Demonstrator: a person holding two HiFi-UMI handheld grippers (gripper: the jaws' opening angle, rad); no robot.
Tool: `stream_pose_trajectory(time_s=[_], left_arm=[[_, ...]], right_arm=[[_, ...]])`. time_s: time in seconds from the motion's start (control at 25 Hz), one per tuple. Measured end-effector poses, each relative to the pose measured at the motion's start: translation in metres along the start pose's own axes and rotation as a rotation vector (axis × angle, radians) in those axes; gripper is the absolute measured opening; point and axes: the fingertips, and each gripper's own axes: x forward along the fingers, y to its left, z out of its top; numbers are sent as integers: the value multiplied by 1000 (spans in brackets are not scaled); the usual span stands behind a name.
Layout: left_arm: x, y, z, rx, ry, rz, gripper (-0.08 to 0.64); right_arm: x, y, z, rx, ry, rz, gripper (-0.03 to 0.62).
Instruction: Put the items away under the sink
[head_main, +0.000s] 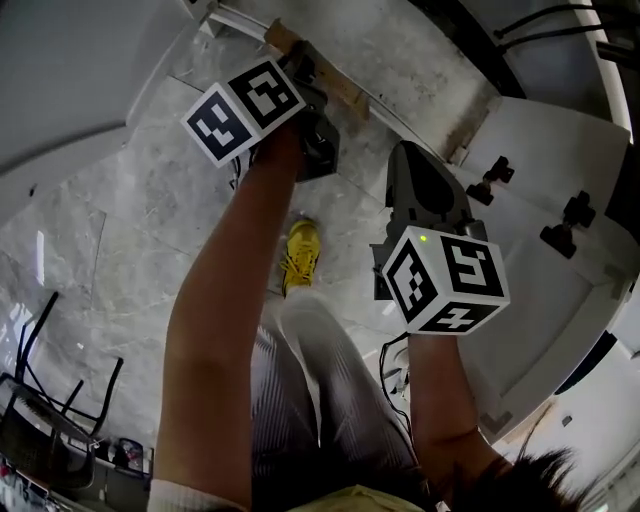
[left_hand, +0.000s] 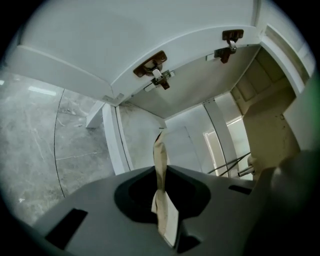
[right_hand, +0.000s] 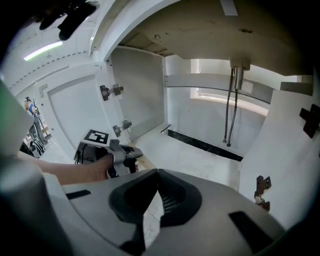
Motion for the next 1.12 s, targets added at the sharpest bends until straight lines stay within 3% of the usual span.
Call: stream_pose_trajectory(time_s=[0.2,0.48,0.68,0.84,1.12], left_arm=[[13,7,3,-30,-9,15,63],[26,7,9,-99,-58,-31,63],[42,14,6,-205,-59,-7,63],[52,10,0,-201,-1,1,63],[56,26,3,-256,-10,89,63]], right_arm=[[16,0,1,-16,-3,-10,26],[36,-6,6,-15,-17,-22,26],[43,-7,4,-2,-7,-21,26],[46,-5,7,-19,-9,-8,26],[52,-4,6,-37,-3,4,26]])
